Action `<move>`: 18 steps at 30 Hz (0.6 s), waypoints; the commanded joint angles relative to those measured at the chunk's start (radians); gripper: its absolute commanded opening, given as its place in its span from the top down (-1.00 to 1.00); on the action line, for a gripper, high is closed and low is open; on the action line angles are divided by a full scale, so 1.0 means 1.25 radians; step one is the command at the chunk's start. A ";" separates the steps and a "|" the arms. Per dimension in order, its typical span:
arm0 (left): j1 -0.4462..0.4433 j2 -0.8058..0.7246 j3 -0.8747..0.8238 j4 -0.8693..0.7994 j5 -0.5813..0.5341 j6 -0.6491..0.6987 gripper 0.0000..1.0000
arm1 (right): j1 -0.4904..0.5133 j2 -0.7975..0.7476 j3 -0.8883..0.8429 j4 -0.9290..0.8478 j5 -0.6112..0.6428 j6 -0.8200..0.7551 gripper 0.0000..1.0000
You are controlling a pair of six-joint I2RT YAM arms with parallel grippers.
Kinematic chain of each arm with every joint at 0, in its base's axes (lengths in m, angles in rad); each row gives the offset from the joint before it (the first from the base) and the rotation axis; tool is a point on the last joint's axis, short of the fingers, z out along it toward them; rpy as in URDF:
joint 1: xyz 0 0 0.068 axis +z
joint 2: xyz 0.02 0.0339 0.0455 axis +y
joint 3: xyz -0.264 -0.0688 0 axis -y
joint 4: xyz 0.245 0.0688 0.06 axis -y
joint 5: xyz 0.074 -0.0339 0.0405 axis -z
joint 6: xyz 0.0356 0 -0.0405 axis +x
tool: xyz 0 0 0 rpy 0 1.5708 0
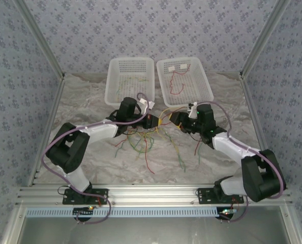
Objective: Untangle the cables
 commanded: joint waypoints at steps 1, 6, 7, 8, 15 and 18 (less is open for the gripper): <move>-0.007 -0.032 0.012 0.048 0.024 -0.014 1.00 | 0.012 0.045 0.039 0.071 0.035 0.021 -0.04; -0.013 -0.043 0.012 0.062 0.030 -0.023 1.00 | 0.027 0.090 0.046 0.106 0.075 0.020 -0.05; -0.014 -0.047 0.010 0.065 0.030 -0.023 1.00 | 0.027 0.101 0.046 0.116 0.086 0.020 -0.06; -0.017 -0.052 0.008 0.069 0.030 -0.026 1.00 | 0.027 0.110 0.046 0.127 0.098 0.023 -0.07; -0.035 -0.073 -0.010 0.106 0.036 -0.043 1.00 | 0.041 0.203 0.078 0.249 0.108 0.076 -0.12; -0.035 -0.084 -0.032 0.138 0.033 -0.058 1.00 | 0.048 0.209 0.091 0.255 0.122 0.083 -0.12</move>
